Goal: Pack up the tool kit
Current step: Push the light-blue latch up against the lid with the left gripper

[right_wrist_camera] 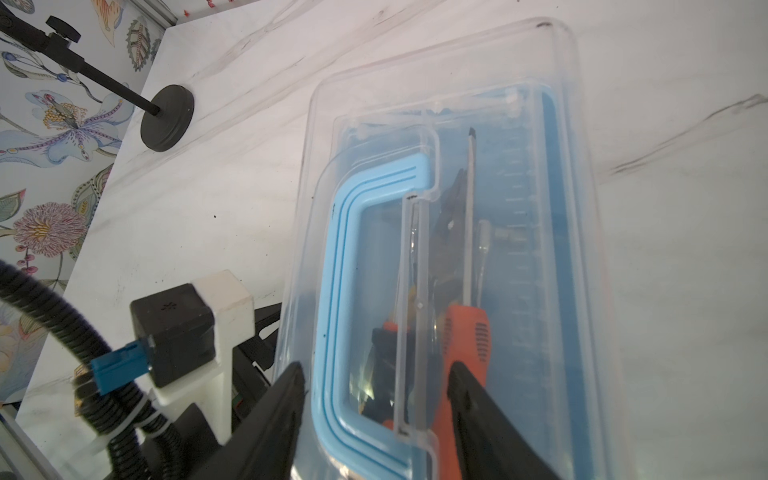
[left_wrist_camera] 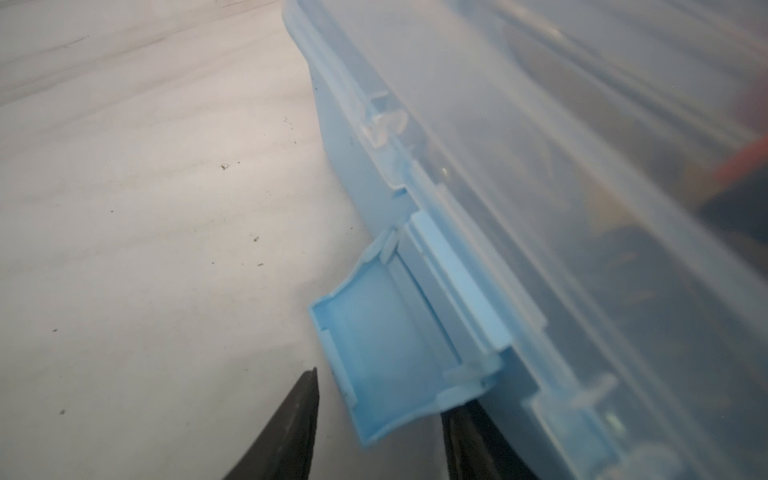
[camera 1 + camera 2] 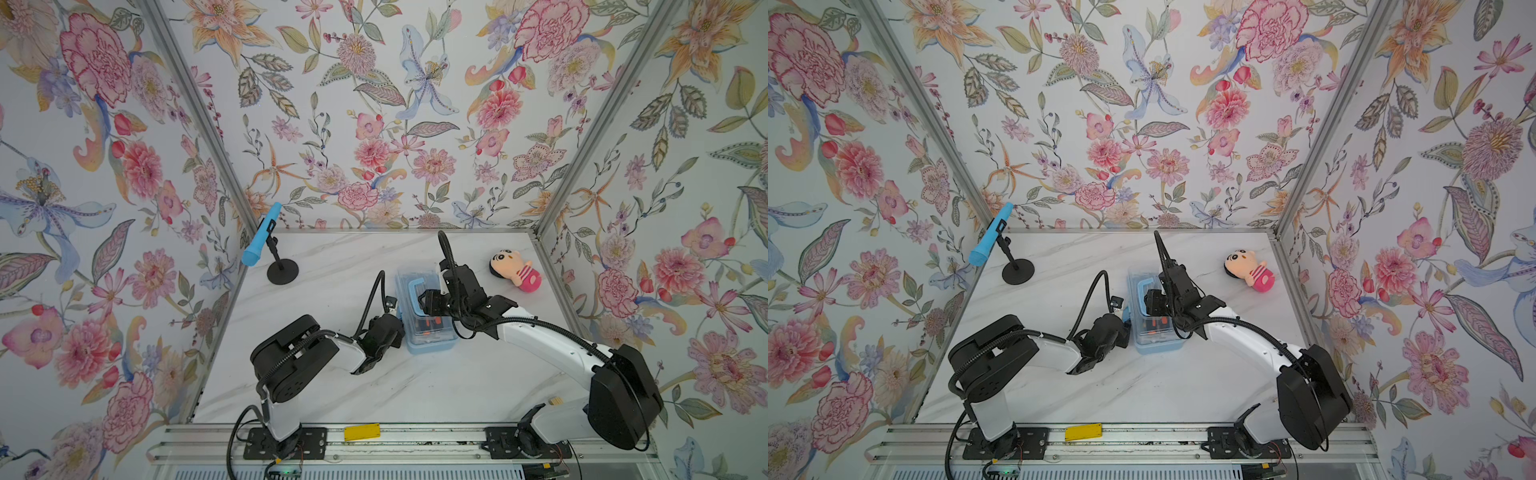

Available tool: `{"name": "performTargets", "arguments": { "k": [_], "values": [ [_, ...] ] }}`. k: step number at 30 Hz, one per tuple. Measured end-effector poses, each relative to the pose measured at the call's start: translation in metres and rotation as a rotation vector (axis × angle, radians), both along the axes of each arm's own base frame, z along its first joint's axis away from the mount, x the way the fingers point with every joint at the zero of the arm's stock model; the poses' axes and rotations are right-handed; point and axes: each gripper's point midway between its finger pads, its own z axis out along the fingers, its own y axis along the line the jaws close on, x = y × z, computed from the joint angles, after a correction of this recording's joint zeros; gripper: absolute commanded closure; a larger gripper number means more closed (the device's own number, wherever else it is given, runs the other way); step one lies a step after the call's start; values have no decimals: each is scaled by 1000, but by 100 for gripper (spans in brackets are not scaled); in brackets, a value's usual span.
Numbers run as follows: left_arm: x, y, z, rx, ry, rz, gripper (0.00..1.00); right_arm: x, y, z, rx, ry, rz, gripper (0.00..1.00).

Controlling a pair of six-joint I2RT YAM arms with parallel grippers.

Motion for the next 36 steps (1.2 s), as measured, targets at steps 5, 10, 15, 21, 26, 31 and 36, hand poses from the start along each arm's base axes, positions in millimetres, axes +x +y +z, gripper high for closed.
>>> {"name": "performTargets", "arguments": {
  "k": [5,10,15,21,26,31,36],
  "values": [
    [4,2,-2,-6,-1,1,51,-1,1,0,3,3,8,43],
    [7,1,-1,-28,-3,-4,52,-2,2,0,7,6,14,43],
    [12,2,3,-43,-17,4,51,-2,3,0,7,9,21,44],
    [11,6,6,-35,-31,0,52,-2,4,0,7,11,23,44],
    [11,14,11,-25,-44,8,52,-2,5,0,7,11,28,44],
    [15,21,23,-37,-73,36,52,-1,5,0,7,12,29,44],
    [22,27,32,-51,-103,71,52,-1,6,0,7,13,30,44]
  ]
}}
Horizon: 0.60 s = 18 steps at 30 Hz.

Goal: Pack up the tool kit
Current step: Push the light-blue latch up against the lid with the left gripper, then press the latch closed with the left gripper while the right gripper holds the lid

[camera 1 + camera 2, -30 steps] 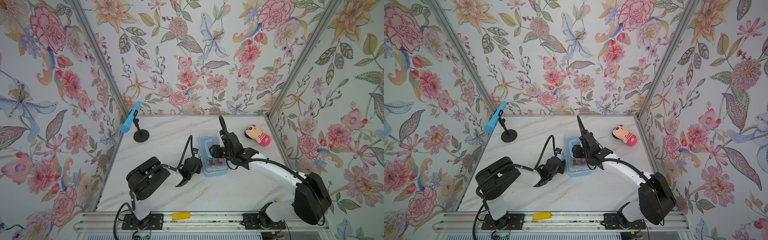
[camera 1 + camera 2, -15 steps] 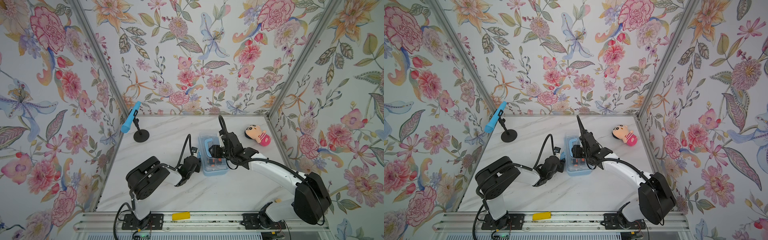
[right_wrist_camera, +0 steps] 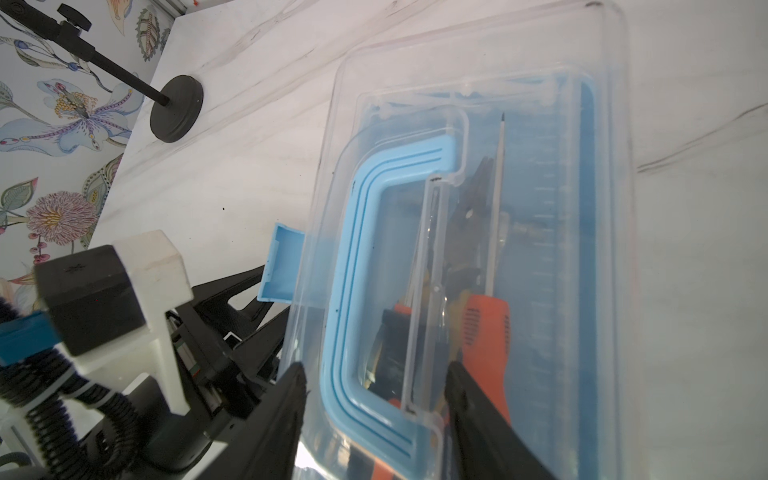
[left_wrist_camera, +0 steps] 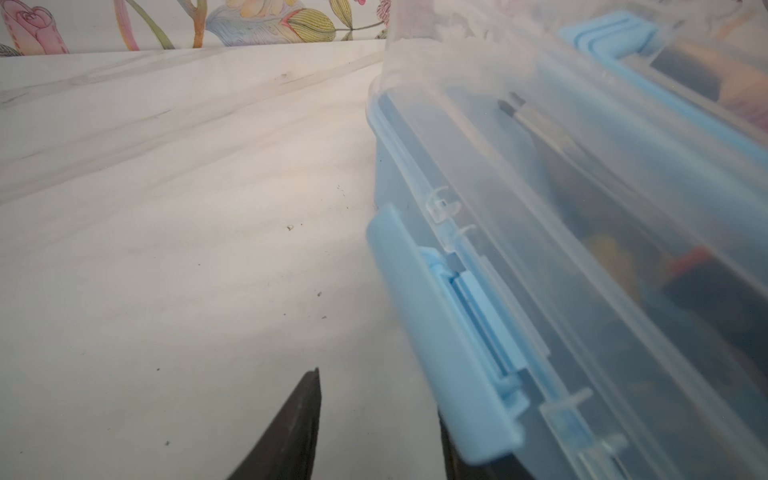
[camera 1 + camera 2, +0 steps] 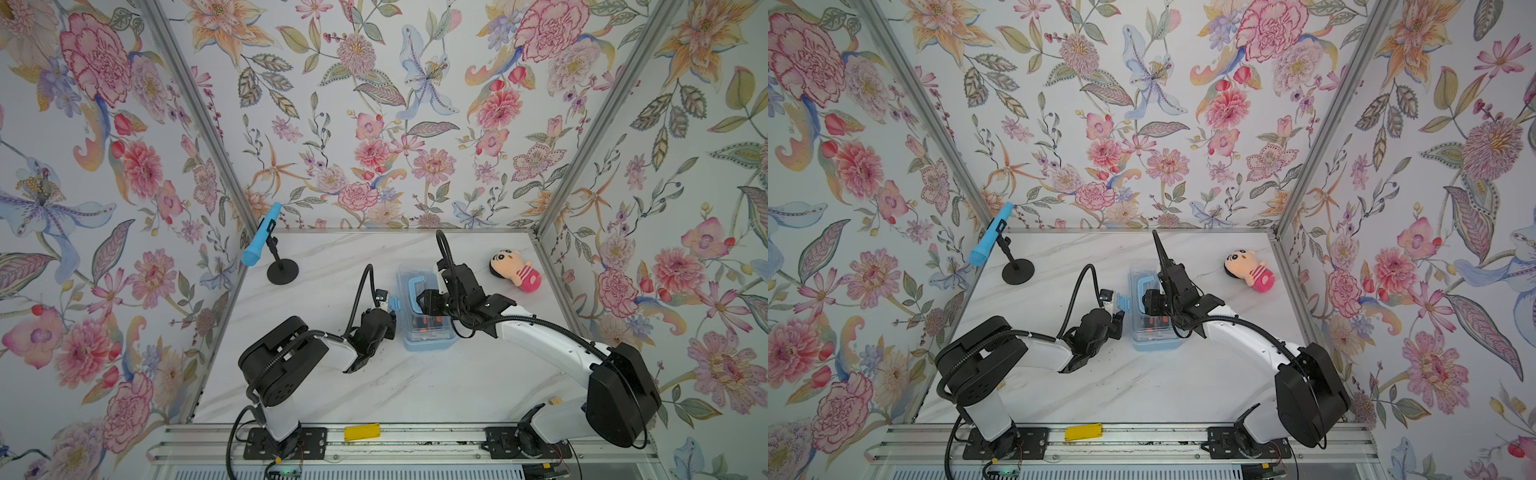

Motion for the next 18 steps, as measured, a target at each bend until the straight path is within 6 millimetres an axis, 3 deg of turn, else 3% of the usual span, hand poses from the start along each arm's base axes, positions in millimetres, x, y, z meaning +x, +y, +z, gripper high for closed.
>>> {"name": "performTargets", "arguments": {
  "k": [18],
  "values": [
    [4,4,20,-26,-43,26,52,1,2,-1,3,0,3,44]
  ]
}}
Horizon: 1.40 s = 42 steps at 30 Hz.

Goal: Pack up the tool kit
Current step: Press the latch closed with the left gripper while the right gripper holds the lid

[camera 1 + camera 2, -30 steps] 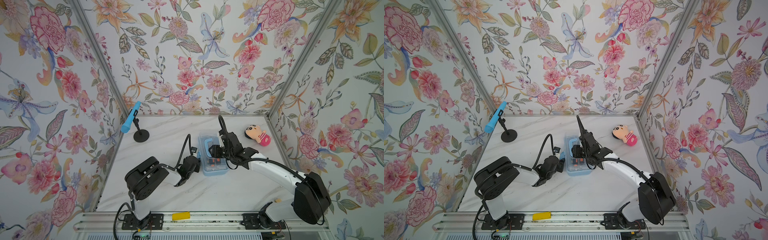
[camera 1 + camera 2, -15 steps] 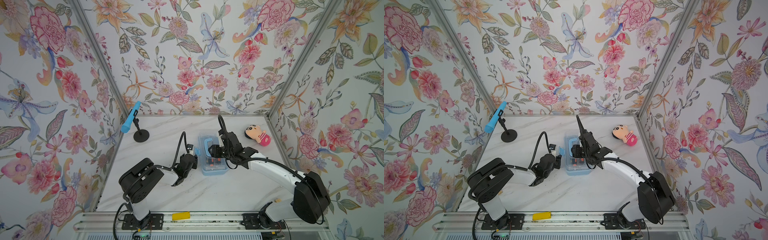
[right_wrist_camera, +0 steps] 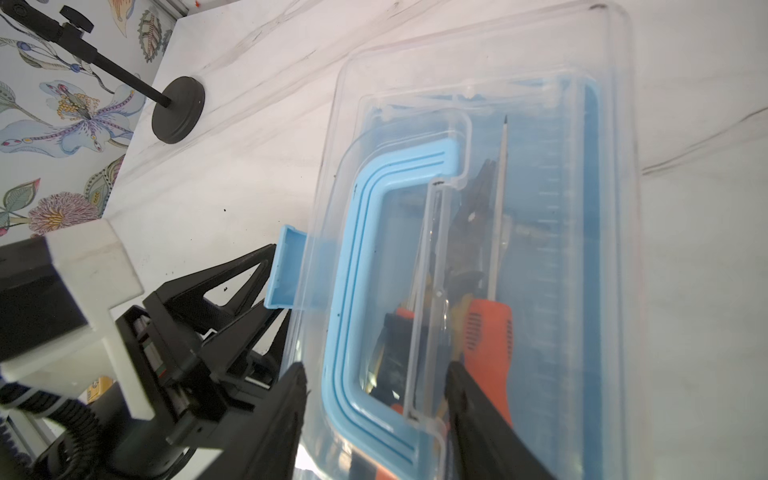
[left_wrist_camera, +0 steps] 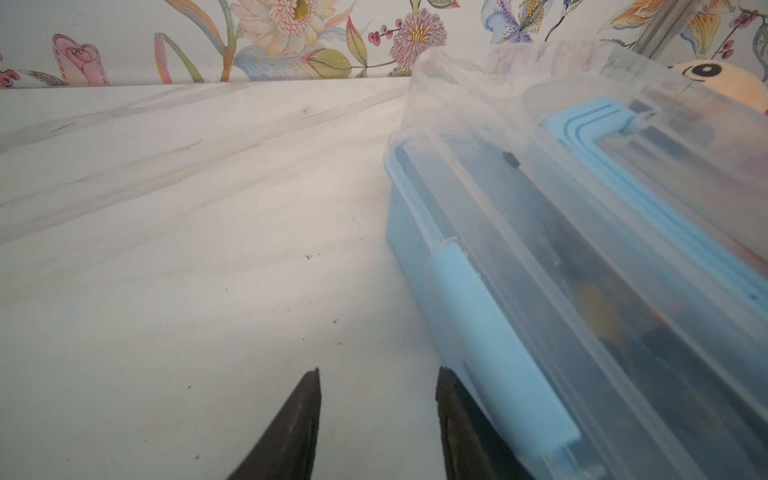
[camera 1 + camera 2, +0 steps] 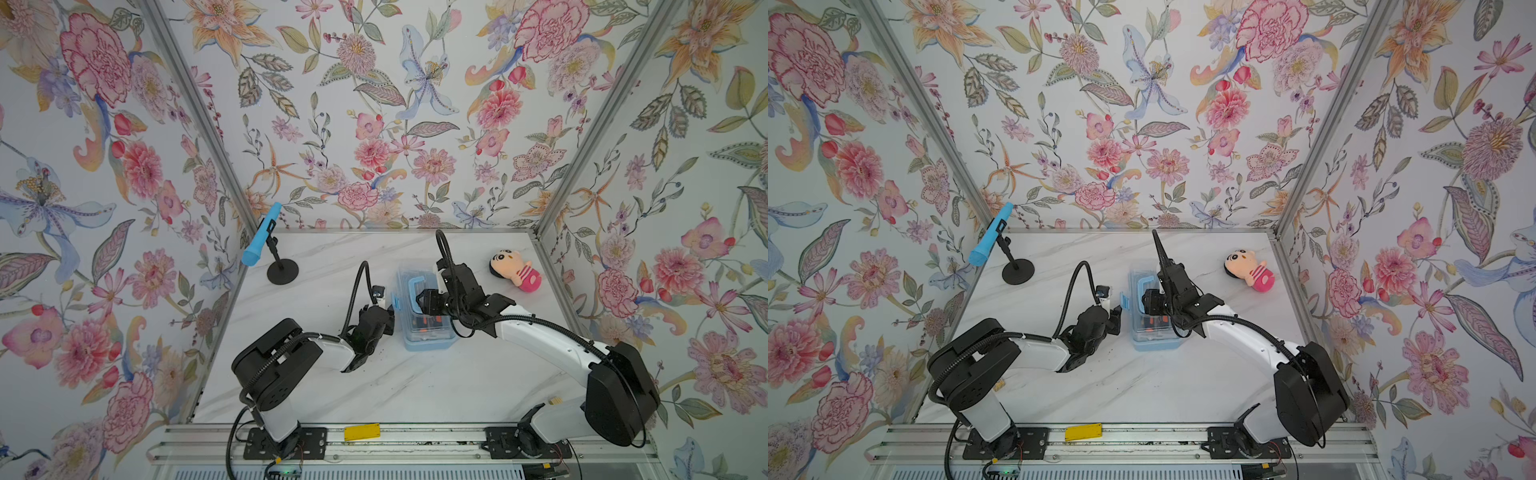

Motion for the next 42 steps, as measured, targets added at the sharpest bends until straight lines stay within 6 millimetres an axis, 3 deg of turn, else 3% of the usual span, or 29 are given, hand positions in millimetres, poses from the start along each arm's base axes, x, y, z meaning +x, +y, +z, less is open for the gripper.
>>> {"name": "performTargets", "arguments": {
  "k": [27,42],
  "values": [
    [1,-8,28,-95,-22,-11,52,11,-7,0,15,-4,-23,45],
    [-1,-11,28,-133,-4,-17,53,12,-5,0,19,-5,-20,45]
  ]
}}
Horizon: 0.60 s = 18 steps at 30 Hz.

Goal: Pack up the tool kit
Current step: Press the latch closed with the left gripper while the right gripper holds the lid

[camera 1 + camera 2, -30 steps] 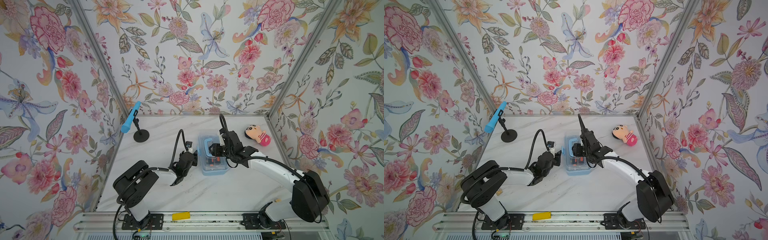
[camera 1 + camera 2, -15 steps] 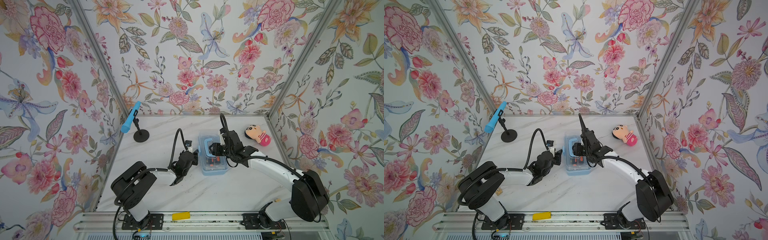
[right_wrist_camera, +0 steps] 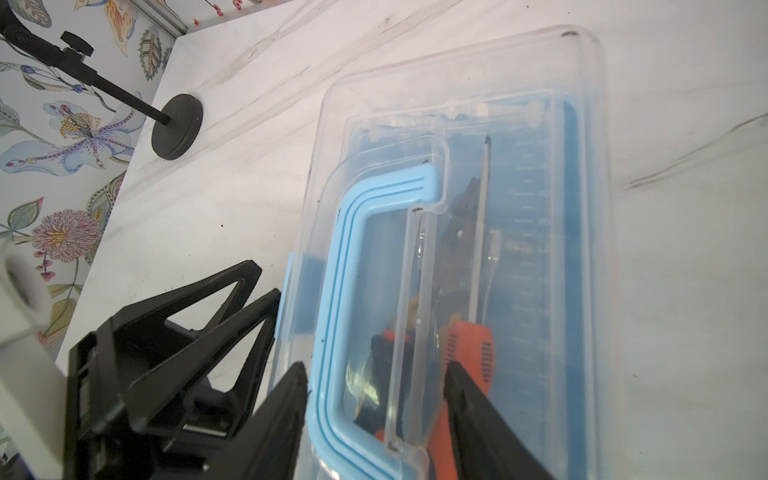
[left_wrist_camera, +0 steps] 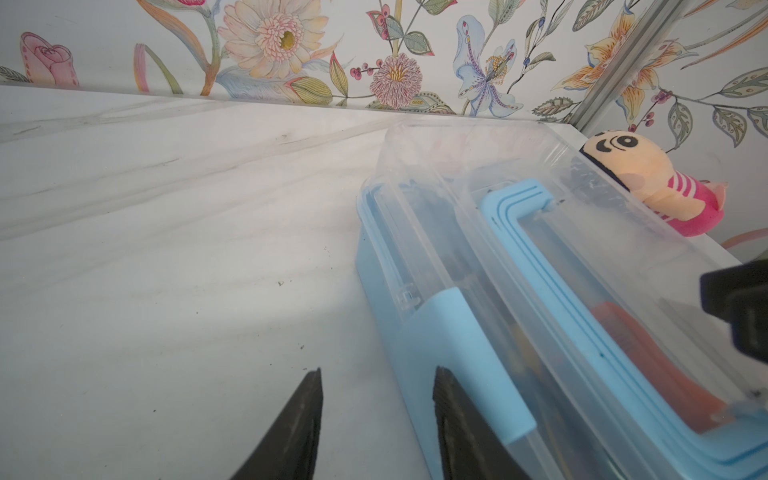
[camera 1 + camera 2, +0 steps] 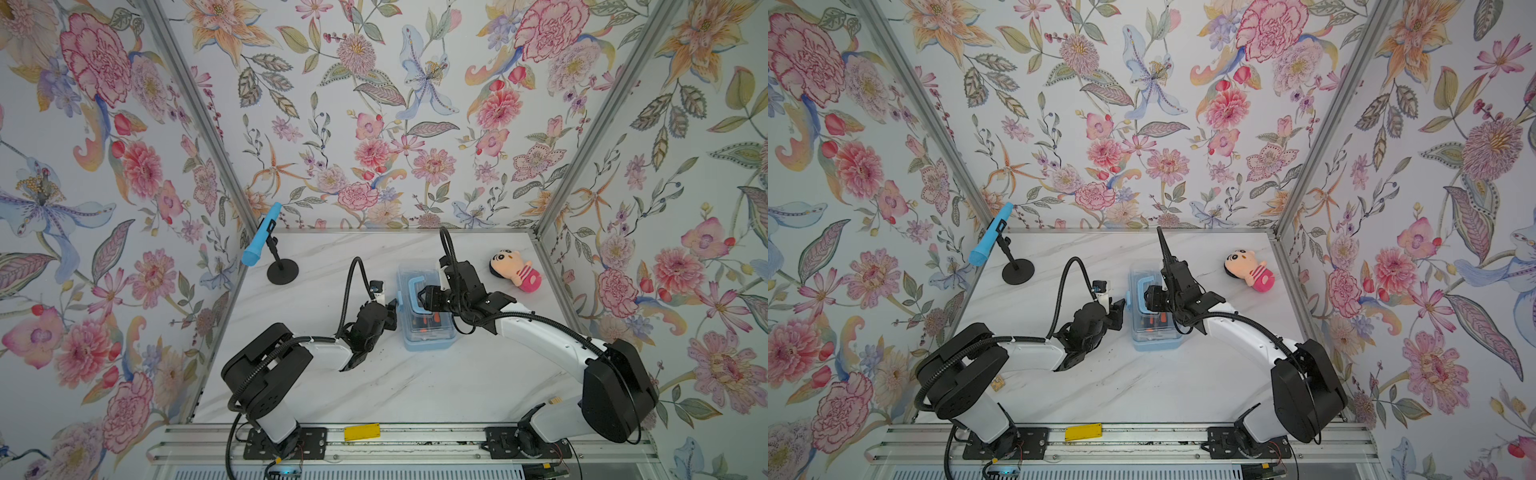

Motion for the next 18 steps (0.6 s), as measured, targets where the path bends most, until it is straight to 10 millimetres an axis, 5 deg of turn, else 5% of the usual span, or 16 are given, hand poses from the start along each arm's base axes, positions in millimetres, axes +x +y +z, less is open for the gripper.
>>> {"name": "performTargets", "arguments": {
  "k": [18],
  "values": [
    [1,-2,6,-35,-1,7,53,0,0,0,0,0,-1,45]
  ]
}}
